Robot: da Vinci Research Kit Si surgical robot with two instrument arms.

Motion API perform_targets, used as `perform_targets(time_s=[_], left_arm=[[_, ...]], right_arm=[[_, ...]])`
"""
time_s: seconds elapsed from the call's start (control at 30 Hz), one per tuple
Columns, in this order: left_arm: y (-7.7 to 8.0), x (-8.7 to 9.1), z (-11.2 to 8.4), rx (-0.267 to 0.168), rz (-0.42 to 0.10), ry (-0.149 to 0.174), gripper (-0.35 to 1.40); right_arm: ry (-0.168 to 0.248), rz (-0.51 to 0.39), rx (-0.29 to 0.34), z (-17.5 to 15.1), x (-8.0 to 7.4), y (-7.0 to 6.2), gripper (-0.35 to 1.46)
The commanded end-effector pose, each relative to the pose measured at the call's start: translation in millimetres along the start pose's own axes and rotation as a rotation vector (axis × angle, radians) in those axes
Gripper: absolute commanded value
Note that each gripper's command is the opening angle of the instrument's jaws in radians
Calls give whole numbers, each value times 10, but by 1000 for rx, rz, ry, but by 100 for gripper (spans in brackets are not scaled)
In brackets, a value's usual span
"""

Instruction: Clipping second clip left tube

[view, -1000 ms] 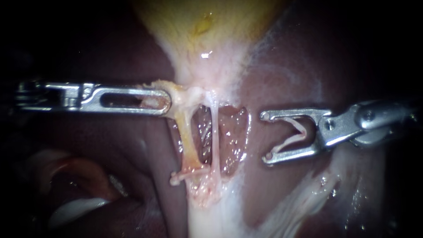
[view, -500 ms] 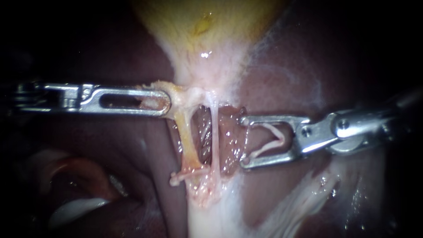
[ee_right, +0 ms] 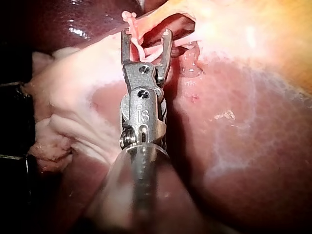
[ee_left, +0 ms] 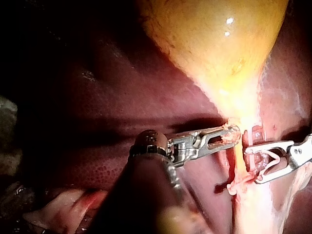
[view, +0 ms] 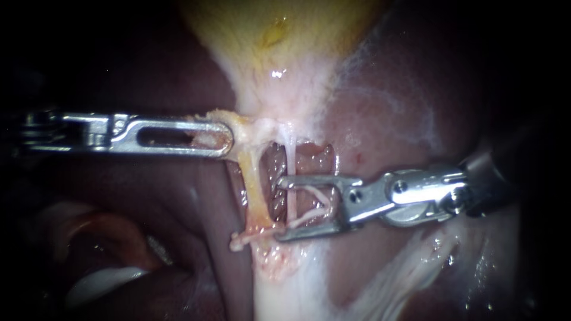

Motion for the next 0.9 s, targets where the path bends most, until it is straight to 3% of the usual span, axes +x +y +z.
perform_targets(time_s=[0.03,0.23,0.37,0.57,0.9], left_arm=[[-1,0,0,-1,0,0,-35],[-3,1,0,-1,0,-1,-35],[-4,1,0,-1,0,-1,-35],[-4,1,0,-1,0,-1,-35],[-3,1,0,-1,0,0,-35]], right_arm=[[-1,3,0,4,-2,2,50],[-4,22,8,20,-13,7,50],[-2,45,46,32,-13,7,50],[79,107,99,43,-7,8,49],[142,182,152,64,0,12,46]])
